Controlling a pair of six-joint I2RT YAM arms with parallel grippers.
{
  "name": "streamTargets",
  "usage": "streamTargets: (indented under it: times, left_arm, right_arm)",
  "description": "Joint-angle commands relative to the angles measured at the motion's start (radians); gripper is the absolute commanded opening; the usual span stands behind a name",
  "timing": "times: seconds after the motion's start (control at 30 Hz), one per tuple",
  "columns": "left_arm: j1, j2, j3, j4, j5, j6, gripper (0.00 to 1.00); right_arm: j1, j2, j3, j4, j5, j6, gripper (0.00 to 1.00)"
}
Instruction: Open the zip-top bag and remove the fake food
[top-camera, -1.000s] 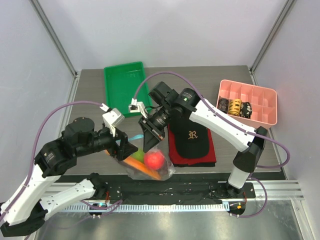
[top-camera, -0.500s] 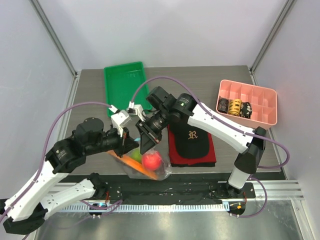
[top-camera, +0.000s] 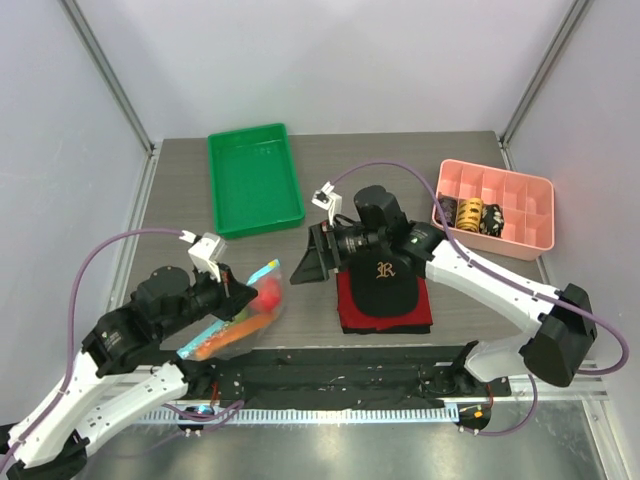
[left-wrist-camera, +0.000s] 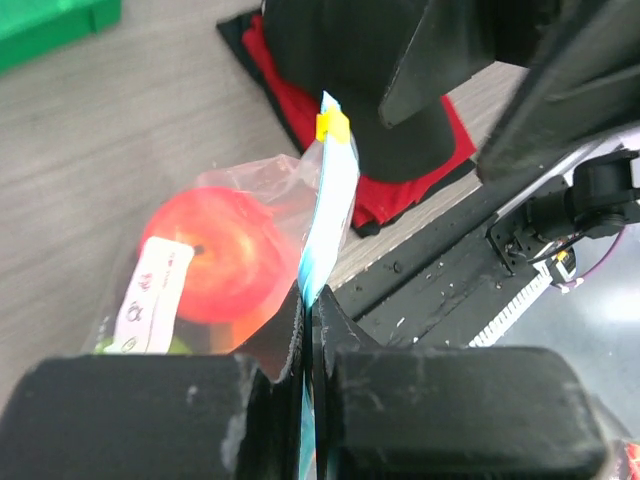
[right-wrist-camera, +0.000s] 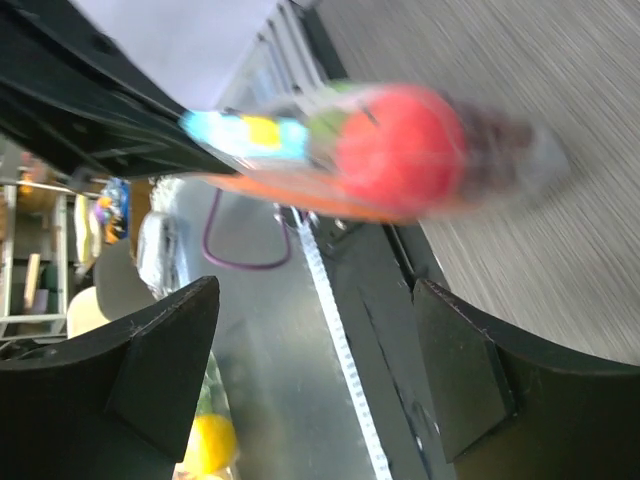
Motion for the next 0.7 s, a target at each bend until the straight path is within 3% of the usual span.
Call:
streamTargets:
  times: [0.0, 0.07, 0.17, 0.27, 0.43, 0.67]
  left_arm:
    - [0.002, 0.0, 0.023, 0.125, -0.011, -0.049, 0.0]
    - [0.0, 0.005, 0.034, 0.114, -0.011, -0.043, 0.0]
    - [0.002, 0.014, 0.046, 0.108, 0.004, -0.041, 0.0]
    - [0.002, 0.017, 0.046, 0.112, 0.007, -0.061, 0.0]
    - [0.002, 0.011, 0.032, 0.14, -0.01, -0.095, 0.0]
    - [0.0, 0.006, 0.04, 0.137, -0.036, -0.109, 0.0]
  right_arm:
    - [0.014, 0.01, -0.029, 0.409, -0.072, 0.159, 0.84]
    - [0.014, 0.053, -0.032, 0.511, -0.108, 0.187, 0.85]
    - [0.003, 0.07, -0.003, 0.445, -0.071, 0.081, 0.85]
    - [-0.008, 0.071, -0.03, 0.506, -0.089, 0.104, 0.82]
    - [0.001, 0.064, -0.101, 0.688, -0.135, 0.222, 0.67]
    - [0.073, 0.108, -0.164, 0.813, -0.166, 0.345, 0.42]
